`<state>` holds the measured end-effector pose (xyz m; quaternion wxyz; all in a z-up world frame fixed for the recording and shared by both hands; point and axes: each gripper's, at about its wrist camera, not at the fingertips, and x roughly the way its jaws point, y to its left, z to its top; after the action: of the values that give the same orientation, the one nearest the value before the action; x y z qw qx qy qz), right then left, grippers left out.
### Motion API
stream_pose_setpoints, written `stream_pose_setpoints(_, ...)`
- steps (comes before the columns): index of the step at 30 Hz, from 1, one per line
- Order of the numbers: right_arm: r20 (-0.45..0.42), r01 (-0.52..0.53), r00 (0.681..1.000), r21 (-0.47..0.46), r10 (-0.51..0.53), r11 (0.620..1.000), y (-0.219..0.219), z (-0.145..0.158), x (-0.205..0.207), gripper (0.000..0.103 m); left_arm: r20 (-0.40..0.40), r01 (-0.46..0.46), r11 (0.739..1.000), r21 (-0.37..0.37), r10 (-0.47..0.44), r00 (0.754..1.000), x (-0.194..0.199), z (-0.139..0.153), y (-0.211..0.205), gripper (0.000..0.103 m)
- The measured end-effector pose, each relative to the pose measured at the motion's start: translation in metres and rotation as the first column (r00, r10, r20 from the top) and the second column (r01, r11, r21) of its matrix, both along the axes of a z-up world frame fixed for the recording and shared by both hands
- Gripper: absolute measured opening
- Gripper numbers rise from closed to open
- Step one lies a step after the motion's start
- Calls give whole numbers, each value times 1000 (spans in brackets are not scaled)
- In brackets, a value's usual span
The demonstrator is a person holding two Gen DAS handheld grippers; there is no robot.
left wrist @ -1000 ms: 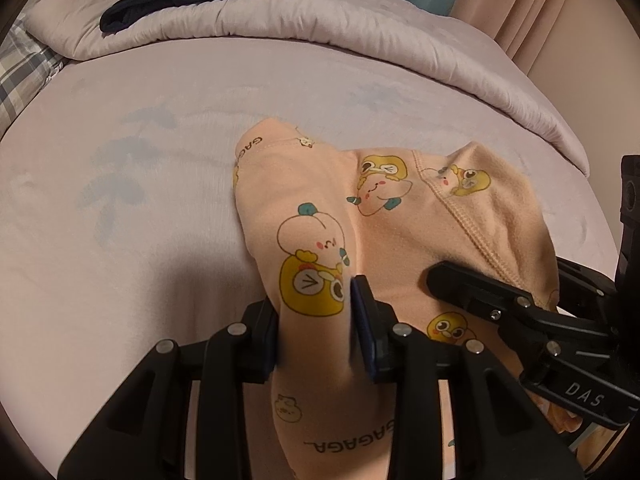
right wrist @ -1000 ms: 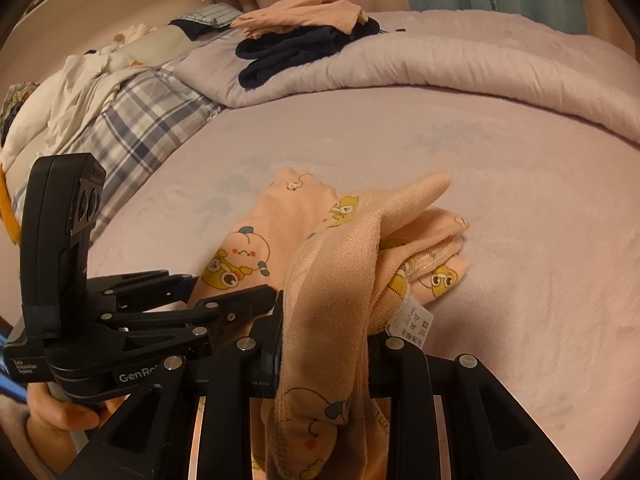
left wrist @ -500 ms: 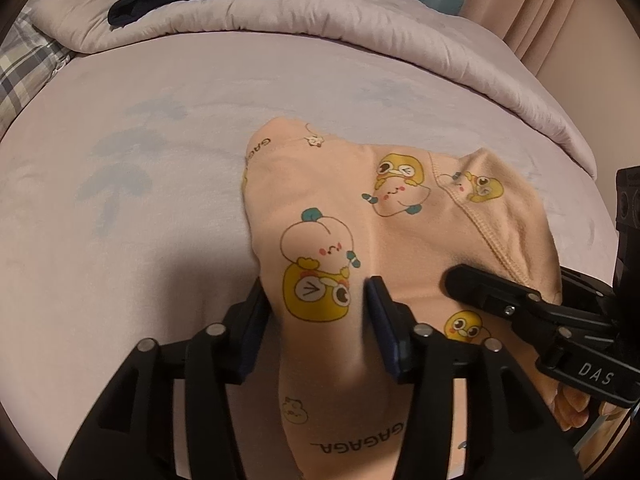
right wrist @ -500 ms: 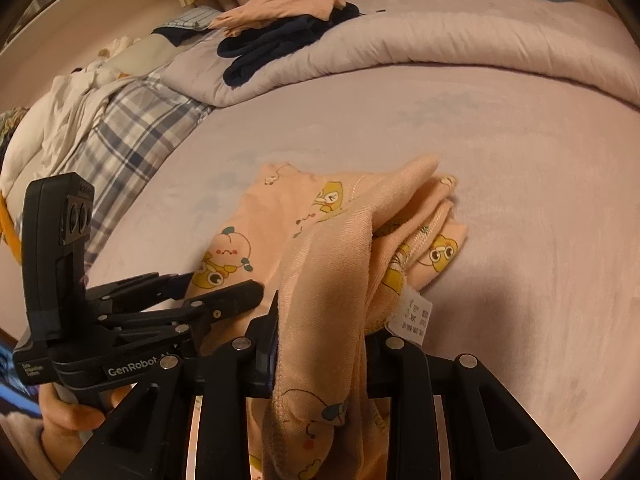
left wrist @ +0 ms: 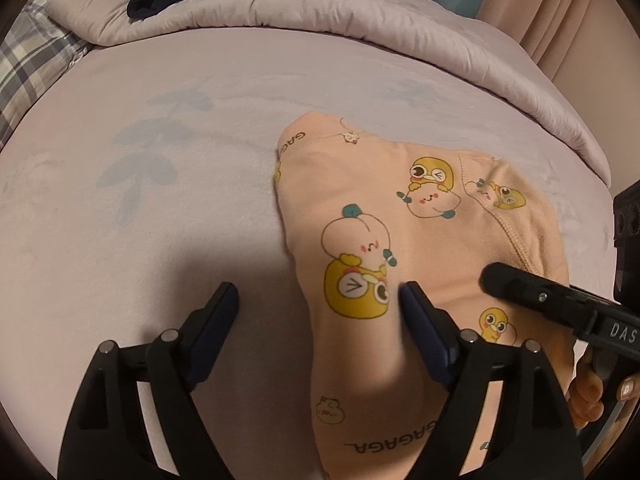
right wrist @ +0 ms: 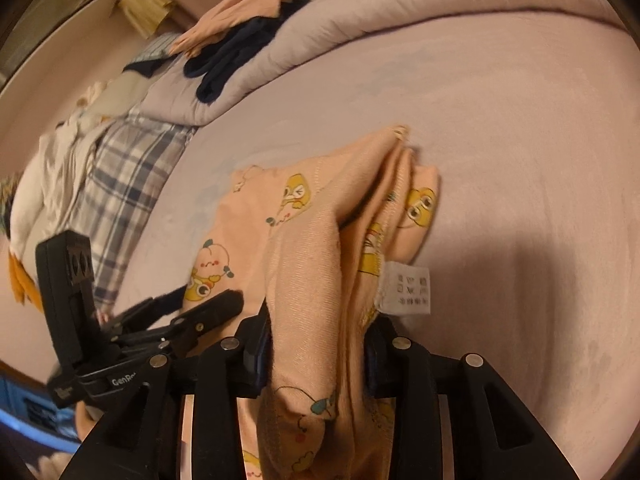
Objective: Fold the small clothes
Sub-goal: 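Fold the held edge over the bundle with the right tool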
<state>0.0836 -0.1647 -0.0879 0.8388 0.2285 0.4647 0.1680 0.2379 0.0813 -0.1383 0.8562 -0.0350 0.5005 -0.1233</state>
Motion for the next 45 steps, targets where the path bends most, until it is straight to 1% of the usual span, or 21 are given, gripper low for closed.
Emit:
stream_pose_setpoints(5, -16, 24, 1000, 34, -24, 999, -6, -2, -3, 35, 1, -5, 1000, 13, 5, 1000, -3, 1, 1, 87)
stream_pose_setpoints(16, -13, 49, 999, 32, -49, 998, -13, 5, -12, 35, -3, -25, 999, 30, 25, 1000, -14, 5, 6, 87)
stream_pose_setpoints(23, -13, 54, 998, -11, -54, 998, -14, 8, -17, 35, -5, -35, 999, 40, 35, 999, -23, 6, 11, 88)
stream_pose_setpoints(27, 8, 45, 999, -117, -44, 992, -5, 9, -15, 36, -6, -37, 998, 57, 38, 999, -24, 3, 10, 88)
stream_pose_setpoints(30, 21, 36, 999, -155, -34, 987, 0, 15, -16, 36, -1, -39, 997, 65, 39, 999, -28, 5, 11, 88)
stream_pose_setpoints(33, 26, 30, 999, -161, -26, 986, -3, 17, -19, 36, 6, -39, 996, 74, 39, 999, -33, 7, 13, 88)
stream_pose_setpoints(38, 27, 25, 999, -153, -21, 988, -6, 17, -25, 36, 2, -49, 997, 65, 49, 999, -41, 8, 15, 88)
stream_pose_setpoints(42, 57, -4, 998, -148, 13, 989, -3, 23, -33, 37, 12, -56, 997, 58, 55, 998, -51, 10, 15, 88)
stream_pose_setpoints(45, 78, -30, 996, -165, 43, 986, 2, 26, -38, 42, 12, -52, 997, 62, 51, 999, -59, 8, 15, 88)
